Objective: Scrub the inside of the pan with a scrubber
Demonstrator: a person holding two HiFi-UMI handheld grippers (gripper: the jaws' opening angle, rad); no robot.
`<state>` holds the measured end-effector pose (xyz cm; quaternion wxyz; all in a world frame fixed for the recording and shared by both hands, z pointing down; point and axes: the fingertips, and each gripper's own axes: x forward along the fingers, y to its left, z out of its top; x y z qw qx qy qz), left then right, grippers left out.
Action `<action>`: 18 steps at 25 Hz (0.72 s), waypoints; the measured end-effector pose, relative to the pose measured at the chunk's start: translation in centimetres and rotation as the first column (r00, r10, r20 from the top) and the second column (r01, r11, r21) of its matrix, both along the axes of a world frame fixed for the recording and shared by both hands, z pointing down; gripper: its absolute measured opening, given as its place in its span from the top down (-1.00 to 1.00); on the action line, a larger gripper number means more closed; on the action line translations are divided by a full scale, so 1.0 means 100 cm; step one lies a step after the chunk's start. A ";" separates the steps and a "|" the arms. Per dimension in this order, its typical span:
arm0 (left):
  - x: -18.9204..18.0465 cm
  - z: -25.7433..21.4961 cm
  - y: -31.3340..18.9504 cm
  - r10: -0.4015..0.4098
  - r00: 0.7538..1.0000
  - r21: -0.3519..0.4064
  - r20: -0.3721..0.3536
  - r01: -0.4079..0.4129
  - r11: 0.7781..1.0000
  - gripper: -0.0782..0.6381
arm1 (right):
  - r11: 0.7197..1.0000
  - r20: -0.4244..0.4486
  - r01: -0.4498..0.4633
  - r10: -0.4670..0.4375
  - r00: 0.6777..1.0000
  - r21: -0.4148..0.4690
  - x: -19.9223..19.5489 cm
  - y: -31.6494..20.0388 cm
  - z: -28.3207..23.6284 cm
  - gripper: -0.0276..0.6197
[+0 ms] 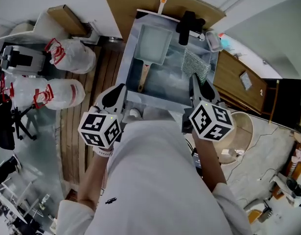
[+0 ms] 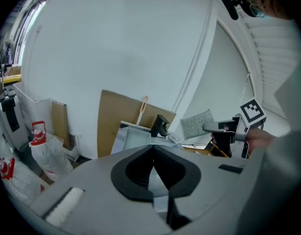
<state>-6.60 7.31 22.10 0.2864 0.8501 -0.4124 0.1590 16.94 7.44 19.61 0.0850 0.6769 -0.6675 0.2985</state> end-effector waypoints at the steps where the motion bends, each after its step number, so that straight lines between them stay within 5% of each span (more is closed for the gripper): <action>1: 0.004 -0.002 0.001 0.010 1.000 0.007 -0.001 -0.010 1.000 0.77 | 1.000 0.001 0.003 -0.003 1.000 0.008 0.006 0.006 -0.005 0.70; 10: 0.022 -0.009 0.001 0.056 0.998 0.039 -0.006 -0.056 0.998 0.77 | 0.987 -0.064 0.128 -0.122 0.990 0.093 0.027 0.026 -0.030 0.70; 18: 0.030 -0.018 -0.009 0.065 0.998 0.056 -0.011 -0.065 0.996 0.77 | 0.986 -0.072 0.150 -0.146 0.987 0.065 0.029 0.032 -0.015 0.71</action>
